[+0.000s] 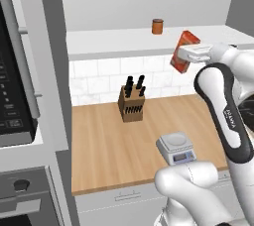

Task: Pick the boxed food and place it on the digital scale for weighing, and close the cabinet.

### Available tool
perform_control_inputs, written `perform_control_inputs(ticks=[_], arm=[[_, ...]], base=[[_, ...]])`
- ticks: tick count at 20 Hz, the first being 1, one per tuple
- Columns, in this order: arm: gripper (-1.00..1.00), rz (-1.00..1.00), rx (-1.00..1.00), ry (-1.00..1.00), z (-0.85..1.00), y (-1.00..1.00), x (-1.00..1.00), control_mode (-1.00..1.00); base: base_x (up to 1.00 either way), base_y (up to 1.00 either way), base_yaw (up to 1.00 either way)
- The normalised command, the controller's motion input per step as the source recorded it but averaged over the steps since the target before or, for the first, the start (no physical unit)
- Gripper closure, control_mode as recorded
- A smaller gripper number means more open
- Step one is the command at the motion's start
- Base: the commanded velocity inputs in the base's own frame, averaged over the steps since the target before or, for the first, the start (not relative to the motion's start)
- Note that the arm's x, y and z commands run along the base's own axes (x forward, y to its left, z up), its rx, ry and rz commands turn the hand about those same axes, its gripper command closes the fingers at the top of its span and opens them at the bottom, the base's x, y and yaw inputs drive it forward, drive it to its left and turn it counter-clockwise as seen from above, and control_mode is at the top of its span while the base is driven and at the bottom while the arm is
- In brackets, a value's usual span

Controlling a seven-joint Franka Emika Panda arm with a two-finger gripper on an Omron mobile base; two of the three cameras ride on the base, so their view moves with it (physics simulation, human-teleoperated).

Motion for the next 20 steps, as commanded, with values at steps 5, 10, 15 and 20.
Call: perform_control_inputs(ticks=[5, 10, 15, 20], arm=[[1.0, 0.24, -0.18, 0.28, -0.44, -0.51, -0.41, -1.0], [1.0, 0.48, -0.03, -0.01, -0.78, -0.33, -0.02, -1.0], [1.0, 0.55, 0.0, -0.08, -0.9, -0.09, 0.0, -1.0], [1.0, 0.16, -0.08, 0.06, -0.83, 0.1, 0.33, -1.0]], base=[[0.0, 0.0, 0.0], [0.0, 0.0, 0.0], [0.0, 0.0, 0.0], [0.0, 0.0, 0.0]])
